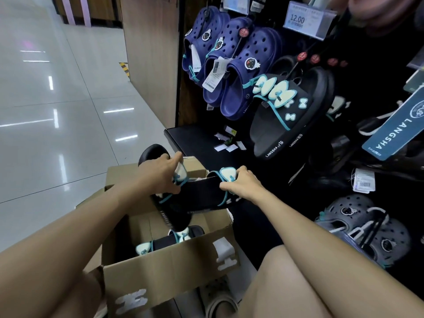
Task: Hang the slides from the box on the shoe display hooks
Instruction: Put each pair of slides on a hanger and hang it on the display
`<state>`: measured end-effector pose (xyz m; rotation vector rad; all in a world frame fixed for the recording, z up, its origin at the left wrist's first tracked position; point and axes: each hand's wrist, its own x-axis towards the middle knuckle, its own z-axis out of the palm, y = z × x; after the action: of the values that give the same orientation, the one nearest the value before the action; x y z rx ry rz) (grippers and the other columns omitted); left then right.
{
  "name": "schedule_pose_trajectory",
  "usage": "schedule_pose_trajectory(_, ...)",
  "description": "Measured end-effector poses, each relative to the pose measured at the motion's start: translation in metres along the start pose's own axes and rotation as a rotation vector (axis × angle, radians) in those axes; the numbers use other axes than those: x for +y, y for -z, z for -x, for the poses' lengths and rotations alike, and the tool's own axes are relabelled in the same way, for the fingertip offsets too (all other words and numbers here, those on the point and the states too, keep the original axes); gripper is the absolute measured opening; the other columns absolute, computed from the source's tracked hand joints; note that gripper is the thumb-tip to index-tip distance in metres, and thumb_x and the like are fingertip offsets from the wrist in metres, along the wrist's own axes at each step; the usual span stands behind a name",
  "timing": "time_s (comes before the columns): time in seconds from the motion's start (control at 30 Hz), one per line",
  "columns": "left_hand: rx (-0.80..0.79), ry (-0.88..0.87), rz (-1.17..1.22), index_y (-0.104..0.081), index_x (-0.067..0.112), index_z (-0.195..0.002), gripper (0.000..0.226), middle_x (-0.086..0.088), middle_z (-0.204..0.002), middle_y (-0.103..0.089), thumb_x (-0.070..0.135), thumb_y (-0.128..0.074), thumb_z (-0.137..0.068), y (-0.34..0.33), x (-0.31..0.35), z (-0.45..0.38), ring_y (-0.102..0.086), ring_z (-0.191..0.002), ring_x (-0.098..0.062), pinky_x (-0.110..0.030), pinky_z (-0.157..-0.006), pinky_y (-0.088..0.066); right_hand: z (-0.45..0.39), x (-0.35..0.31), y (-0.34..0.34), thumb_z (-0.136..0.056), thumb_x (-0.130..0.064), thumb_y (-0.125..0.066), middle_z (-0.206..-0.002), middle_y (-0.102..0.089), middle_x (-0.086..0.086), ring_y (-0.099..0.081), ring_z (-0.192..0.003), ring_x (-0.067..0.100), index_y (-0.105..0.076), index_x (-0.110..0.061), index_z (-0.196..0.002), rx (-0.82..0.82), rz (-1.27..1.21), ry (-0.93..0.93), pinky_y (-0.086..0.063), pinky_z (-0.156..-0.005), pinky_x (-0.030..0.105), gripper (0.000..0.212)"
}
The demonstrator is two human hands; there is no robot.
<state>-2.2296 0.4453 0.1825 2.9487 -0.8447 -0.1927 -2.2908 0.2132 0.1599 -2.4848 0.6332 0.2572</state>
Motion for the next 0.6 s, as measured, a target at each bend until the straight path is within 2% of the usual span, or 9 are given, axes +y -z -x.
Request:
schedule_pose_trajectory(0.1,-0.086,-0.136,-0.296,-0.026,0.027,-0.140,0.081,-0.004,-0.120,-0.051,0.046,-0.072,-0.077,-0.003,-0.004,0.005,-0.047,-0.085,-0.019,-0.030,-0.077,-0.040,0.001,0.004,0.000,-0.069,-0.040,-0.078,-0.124,-0.045,0.002,-0.052,-0.115,0.026,-0.043,-0.018,-0.131,-0.032,0.195,0.135,-0.040,-0.087,0.032,0.074)
schedule_pose_trajectory(0.17,-0.129,-0.148,-0.325,-0.023,0.029,-0.143,0.084,-0.003,-0.123,-0.049,0.046,-0.073,-0.077,-0.005,-0.007,0.007,-0.053,-0.096,-0.020,-0.033,-0.085,-0.038,0.002,0.005,-0.001,-0.068,-0.035,-0.079,-0.119,-0.043,-0.002,-0.052,-0.114,0.024,-0.044,-0.020,-0.132,-0.052,0.274,0.222,-0.039,-0.087,0.029,0.075)
schedule_pose_trajectory(0.23,-0.177,-0.147,-0.277,-0.022,0.029,-0.143,0.086,-0.002,-0.123,-0.049,0.042,-0.075,-0.076,-0.006,-0.012,0.009,-0.054,-0.105,-0.021,-0.033,-0.088,-0.035,0.002,0.002,-0.001,-0.069,-0.031,-0.080,-0.118,-0.042,-0.002,-0.051,-0.113,0.022,-0.043,-0.019,-0.134,-0.062,0.266,0.273,-0.039,-0.086,0.027,0.076)
schedule_pose_trajectory(0.37,-0.199,-0.188,-0.205,-0.026,0.024,-0.137,0.082,-0.002,-0.115,-0.048,0.033,-0.078,-0.074,-0.007,-0.015,0.011,-0.046,-0.091,-0.018,-0.027,-0.075,-0.030,0.004,-0.008,0.000,-0.068,-0.022,-0.080,-0.120,-0.040,-0.004,-0.048,-0.117,0.021,-0.041,-0.020,-0.138,-0.052,0.186,0.369,-0.043,-0.093,0.031,0.079)
schedule_pose_trajectory(0.47,-0.217,-0.157,-0.065,-0.030,0.019,-0.129,0.076,-0.002,-0.113,-0.047,0.028,-0.080,-0.073,-0.011,-0.020,0.010,-0.048,-0.093,-0.019,-0.030,-0.078,-0.040,0.004,-0.015,-0.002,-0.067,-0.013,-0.078,-0.123,-0.041,-0.003,-0.044,-0.119,0.020,-0.042,-0.024,-0.136,-0.043,0.168,0.467,-0.046,-0.099,0.039,0.079)
schedule_pose_trajectory(0.53,-0.253,-0.141,0.112,-0.033,0.017,-0.121,0.071,-0.007,-0.116,-0.052,0.027,-0.083,-0.071,-0.014,-0.026,0.009,-0.054,-0.098,-0.022,-0.036,-0.085,-0.048,0.006,-0.019,-0.003,-0.068,-0.007,-0.075,-0.125,-0.042,-0.003,-0.041,-0.119,0.020,-0.043,-0.025,-0.135,-0.050,0.203,0.540,-0.046,-0.097,0.040,0.077)
schedule_pose_trajectory(0.6,-0.257,-0.122,0.257,-0.035,0.018,-0.114,0.061,-0.005,-0.110,-0.057,0.040,-0.078,-0.077,-0.013,-0.028,0.010,-0.057,-0.096,-0.021,-0.034,-0.083,-0.049,0.007,-0.022,-0.006,-0.070,-0.003,-0.072,-0.125,-0.041,-0.005,-0.040,-0.119,0.018,-0.043,-0.025,-0.135,-0.063,0.242,0.597,-0.048,-0.093,0.039,0.075)
